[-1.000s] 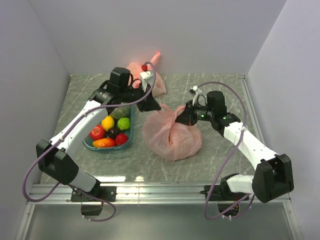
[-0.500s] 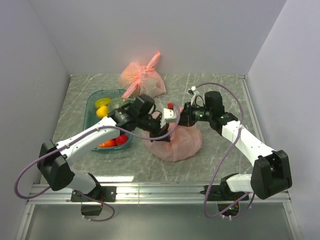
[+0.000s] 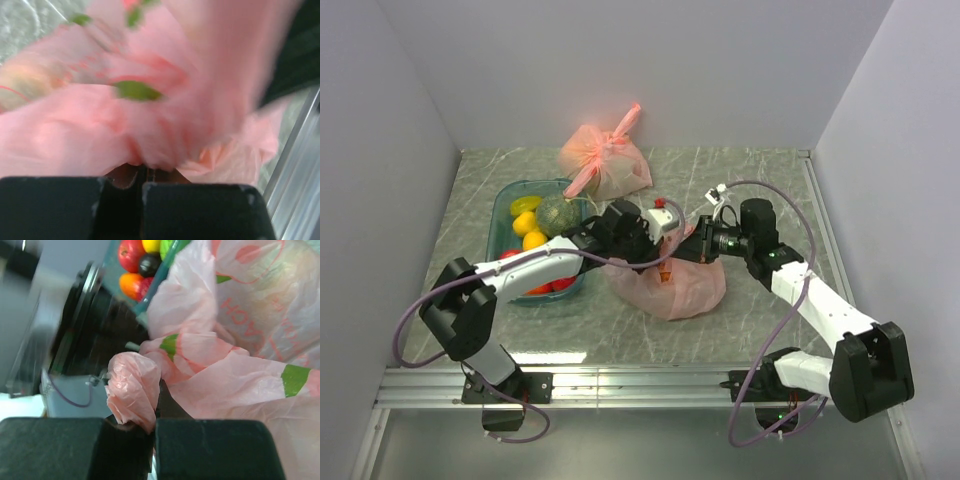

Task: Place the fake fruits into the plastic bag and tie a complex knot

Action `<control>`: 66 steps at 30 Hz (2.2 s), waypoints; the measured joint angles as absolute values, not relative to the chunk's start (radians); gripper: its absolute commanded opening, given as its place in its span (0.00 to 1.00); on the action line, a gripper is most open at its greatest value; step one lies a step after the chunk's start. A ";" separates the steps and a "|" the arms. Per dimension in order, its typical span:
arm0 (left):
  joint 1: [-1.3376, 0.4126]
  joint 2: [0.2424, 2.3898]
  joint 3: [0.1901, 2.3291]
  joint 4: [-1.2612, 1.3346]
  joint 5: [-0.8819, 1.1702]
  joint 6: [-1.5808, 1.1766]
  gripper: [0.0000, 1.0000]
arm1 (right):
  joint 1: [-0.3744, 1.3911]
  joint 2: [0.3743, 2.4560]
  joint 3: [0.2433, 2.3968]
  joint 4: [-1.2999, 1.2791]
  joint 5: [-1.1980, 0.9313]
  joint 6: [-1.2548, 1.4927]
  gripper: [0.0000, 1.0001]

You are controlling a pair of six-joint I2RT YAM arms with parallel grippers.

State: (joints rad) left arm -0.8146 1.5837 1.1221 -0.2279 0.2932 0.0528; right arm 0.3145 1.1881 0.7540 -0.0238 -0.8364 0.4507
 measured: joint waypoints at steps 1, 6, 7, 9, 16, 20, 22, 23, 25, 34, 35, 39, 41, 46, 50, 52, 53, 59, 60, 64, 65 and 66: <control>-0.802 1.588 1.122 -0.207 0.302 0.028 0.00 | 0.313 1.181 0.738 0.010 -0.842 0.477 0.00; -0.743 1.618 1.121 -0.089 0.392 -0.099 0.00 | 0.312 1.176 0.676 0.166 -0.862 0.618 0.00; -0.739 1.624 1.121 -0.072 0.407 -0.115 0.00 | 0.313 1.176 0.667 0.199 -0.862 0.646 0.00; -0.736 1.637 1.115 -0.024 0.439 -0.163 0.00 | 0.319 1.176 0.651 0.265 -0.861 0.705 0.00; -0.734 1.689 1.080 0.161 0.536 -0.369 0.04 | 0.372 1.174 0.614 0.369 -0.838 0.818 0.00; -0.731 1.714 1.056 0.257 0.580 -0.453 0.04 | 0.385 1.158 0.628 0.274 -0.849 0.738 0.53; -0.727 1.718 1.044 0.285 0.591 -0.469 0.02 | 0.379 1.143 0.684 0.129 -0.868 0.621 0.64; -0.725 1.718 1.037 0.295 0.600 -0.470 0.02 | 0.373 1.133 0.724 0.044 -0.875 0.547 0.79; -0.723 1.718 1.029 0.312 0.616 -0.471 0.01 | 0.357 1.095 0.784 -0.084 -0.879 0.416 0.88; -0.717 1.718 1.003 0.339 0.675 -0.458 0.00 | 0.122 0.901 0.871 -0.438 -0.957 0.091 0.55; -0.717 1.718 1.003 0.340 0.678 -0.457 0.00 | 0.090 0.909 0.871 -0.435 -0.959 0.093 0.51; -0.717 1.718 1.003 0.357 0.701 -0.458 0.00 | 0.054 1.013 0.861 -0.385 -0.935 0.127 0.49; -0.717 1.718 1.003 0.364 0.712 -0.458 0.00 | 0.054 1.095 0.852 -0.360 -0.926 0.147 0.58; -0.717 1.719 1.003 0.397 0.738 -0.461 0.00 | 0.059 1.235 0.802 -0.295 -0.925 0.196 0.72; -0.717 1.737 1.003 0.432 0.758 -0.471 0.00 | 0.097 1.269 0.771 -0.237 -0.929 0.252 0.78; -0.716 1.755 1.003 0.448 0.767 -0.477 0.00 | 0.129 1.280 0.763 -0.194 -0.938 0.293 0.82; -0.716 1.764 1.003 0.455 0.772 -0.483 0.00 | 0.143 1.283 0.756 -0.173 -0.940 0.310 0.83; -0.714 1.798 1.002 0.512 0.834 -0.510 0.00 | 0.240 1.314 0.696 -0.046 -0.951 0.461 0.84; -0.714 1.798 0.998 0.527 0.844 -0.514 0.00 | 0.255 1.326 0.692 -0.019 -0.953 0.496 0.84; -0.706 1.798 0.967 0.607 0.881 -0.522 0.01 | 0.307 1.359 0.663 0.124 -0.960 0.639 0.84; -0.705 1.798 0.960 0.621 0.891 -0.524 0.01 | 0.319 1.361 0.653 0.159 -0.960 0.672 0.84; -0.704 1.798 0.955 0.631 0.899 -0.528 0.01 | 0.327 1.361 0.645 0.186 -0.961 0.697 0.84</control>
